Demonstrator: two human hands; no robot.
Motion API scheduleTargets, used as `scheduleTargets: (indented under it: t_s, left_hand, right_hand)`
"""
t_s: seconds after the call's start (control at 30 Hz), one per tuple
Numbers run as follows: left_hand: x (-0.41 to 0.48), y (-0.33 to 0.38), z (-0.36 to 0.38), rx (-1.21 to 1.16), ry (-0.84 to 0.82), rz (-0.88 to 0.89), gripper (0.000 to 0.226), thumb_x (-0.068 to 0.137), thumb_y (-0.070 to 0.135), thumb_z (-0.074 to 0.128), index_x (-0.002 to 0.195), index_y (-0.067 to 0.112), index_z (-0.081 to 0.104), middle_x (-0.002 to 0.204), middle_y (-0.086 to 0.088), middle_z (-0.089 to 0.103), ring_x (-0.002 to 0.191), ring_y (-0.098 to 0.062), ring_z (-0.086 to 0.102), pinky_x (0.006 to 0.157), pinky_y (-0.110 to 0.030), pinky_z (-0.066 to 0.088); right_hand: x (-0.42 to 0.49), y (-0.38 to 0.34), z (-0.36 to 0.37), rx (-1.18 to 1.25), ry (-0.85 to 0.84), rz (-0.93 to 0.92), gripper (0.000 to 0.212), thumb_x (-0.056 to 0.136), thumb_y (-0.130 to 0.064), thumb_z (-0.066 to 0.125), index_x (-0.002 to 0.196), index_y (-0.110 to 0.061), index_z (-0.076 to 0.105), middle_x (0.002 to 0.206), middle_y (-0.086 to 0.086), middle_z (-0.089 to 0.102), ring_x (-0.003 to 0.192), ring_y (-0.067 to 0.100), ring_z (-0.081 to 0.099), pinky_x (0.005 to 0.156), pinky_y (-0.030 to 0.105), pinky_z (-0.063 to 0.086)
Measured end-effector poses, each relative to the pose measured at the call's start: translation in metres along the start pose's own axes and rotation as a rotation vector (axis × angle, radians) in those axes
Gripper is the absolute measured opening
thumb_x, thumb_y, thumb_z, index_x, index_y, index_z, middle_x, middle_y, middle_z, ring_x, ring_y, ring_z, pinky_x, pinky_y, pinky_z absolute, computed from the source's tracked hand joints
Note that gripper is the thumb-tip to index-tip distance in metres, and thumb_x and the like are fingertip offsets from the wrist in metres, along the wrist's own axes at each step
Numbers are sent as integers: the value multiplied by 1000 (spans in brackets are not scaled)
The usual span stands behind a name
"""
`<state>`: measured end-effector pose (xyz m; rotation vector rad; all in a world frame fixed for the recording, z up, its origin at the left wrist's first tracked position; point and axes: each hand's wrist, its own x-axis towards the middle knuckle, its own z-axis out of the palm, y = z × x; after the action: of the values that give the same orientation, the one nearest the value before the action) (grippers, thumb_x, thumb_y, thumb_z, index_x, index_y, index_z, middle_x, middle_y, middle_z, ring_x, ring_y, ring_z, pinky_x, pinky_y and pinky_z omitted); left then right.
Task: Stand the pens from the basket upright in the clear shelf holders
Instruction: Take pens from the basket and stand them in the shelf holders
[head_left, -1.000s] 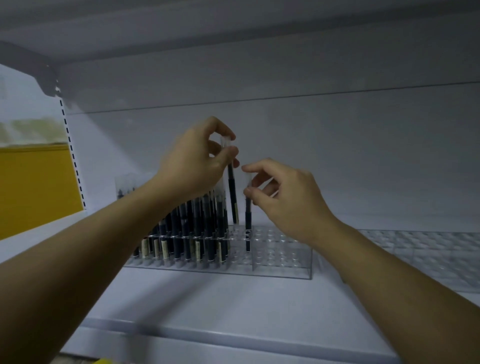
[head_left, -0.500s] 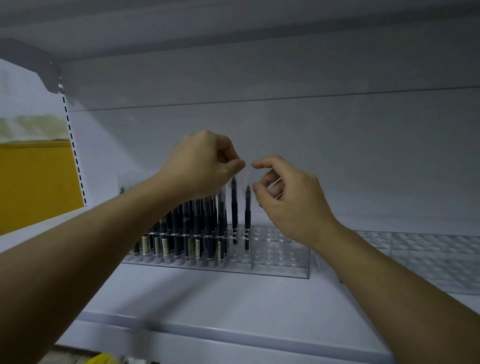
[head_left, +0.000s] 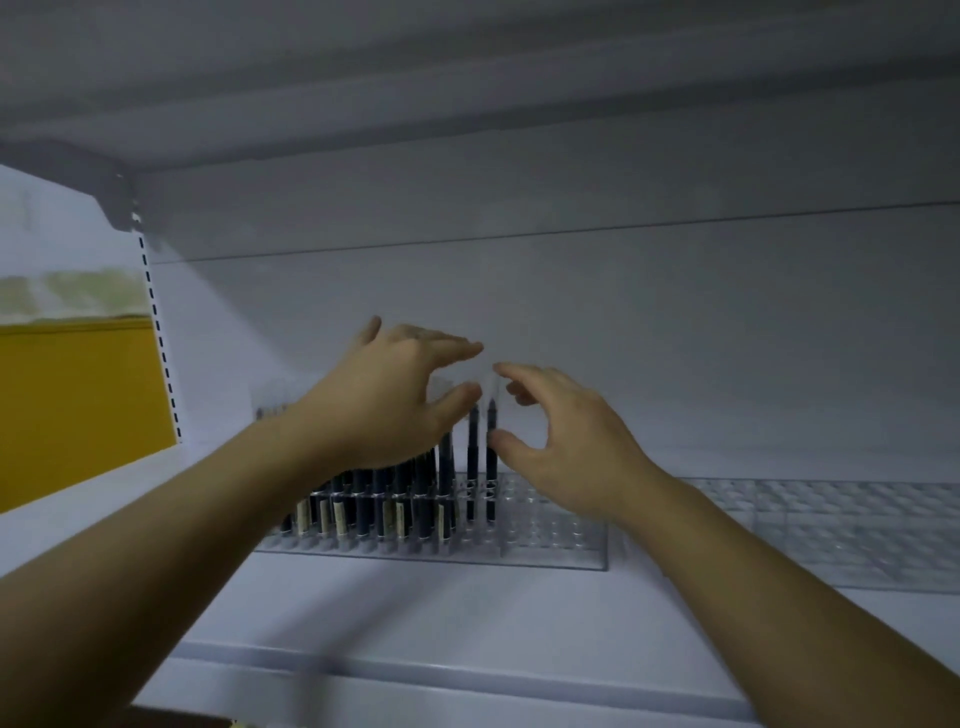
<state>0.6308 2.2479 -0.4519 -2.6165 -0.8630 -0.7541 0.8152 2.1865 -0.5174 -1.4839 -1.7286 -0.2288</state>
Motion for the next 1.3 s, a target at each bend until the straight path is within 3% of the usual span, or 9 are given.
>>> scheduleTargets:
  t_s: [0.1, 0.2, 0.47, 0.63, 0.83, 1.0, 1.13, 1.23, 1.3]
  left_hand:
    - [-19, 4, -3, 18, 36, 31, 59, 93, 53, 43, 148, 33, 30, 152, 10, 36, 143, -10, 25, 121, -46, 2]
    - [-35, 10, -5, 54, 40, 80, 66, 93, 51, 48, 151, 31, 24, 156, 9, 28, 146, -9, 16, 121, -43, -1]
    - [-97, 35, -1, -87, 110, 142, 65, 93, 47, 51, 150, 27, 27, 155, 6, 31, 145, -9, 19, 122, -35, 0]
    - [-156, 57, 24, -242, 144, 201, 59, 91, 42, 56, 144, 21, 41, 148, 2, 44, 140, -14, 33, 120, -32, 11]
    - [-206, 83, 64, -378, 128, 182, 54, 90, 39, 60, 138, 14, 50, 144, -4, 48, 140, -18, 34, 119, -36, 20]
    - [-253, 105, 109, -353, 289, 176, 44, 89, 31, 61, 125, 7, 60, 141, -13, 50, 136, -30, 39, 114, -44, 30]
    - [-295, 125, 156, -415, 99, 105, 52, 87, 37, 61, 131, 8, 58, 135, -10, 56, 130, -29, 47, 114, -41, 26]
    - [-320, 142, 193, -437, -56, 73, 59, 87, 42, 61, 135, 10, 54, 141, -9, 52, 135, -28, 43, 115, -45, 27]
    - [-334, 150, 219, -454, -191, 49, 66, 90, 47, 58, 144, 14, 43, 151, -5, 40, 143, -23, 31, 118, -40, 16]
  right_hand:
    - [-4, -11, -7, -136, -50, 0, 74, 89, -53, 55, 151, -34, 21, 153, -11, 30, 137, 11, 30, 111, 28, 25]
    - [-10, -25, -16, -266, -42, 11, 81, 89, -55, 55, 154, -26, 15, 160, -8, 18, 145, 13, 16, 114, 25, 10]
    - [-86, -60, -27, -319, -43, 29, 89, 86, -56, 57, 154, -31, 6, 162, -8, 5, 148, 8, 0, 119, 29, -3]
    - [-162, -73, -20, -317, -36, -11, 82, 87, -52, 61, 153, -26, 19, 161, -7, 11, 148, 7, 1, 122, 30, 0]
    - [-228, -71, 1, -382, -51, 14, 80, 86, -45, 65, 151, -15, 28, 160, 2, 18, 149, 12, 6, 122, 31, -1]
    - [-294, -59, 33, -375, -37, 71, 76, 87, -47, 58, 148, -9, 33, 158, 6, 26, 148, 15, 12, 121, 33, 8]
    - [-349, -38, 66, -366, -224, 215, 81, 87, -52, 61, 151, -13, 29, 159, 4, 23, 148, 14, 11, 121, 38, 13]
    - [-379, -21, 88, -343, -396, 323, 86, 89, -57, 56, 155, -19, 15, 162, -3, 7, 149, 11, -1, 122, 31, 0]
    - [-395, -10, 101, -333, -468, 385, 87, 89, -59, 53, 155, -22, 11, 163, -4, 2, 149, 10, -4, 118, 28, -5]
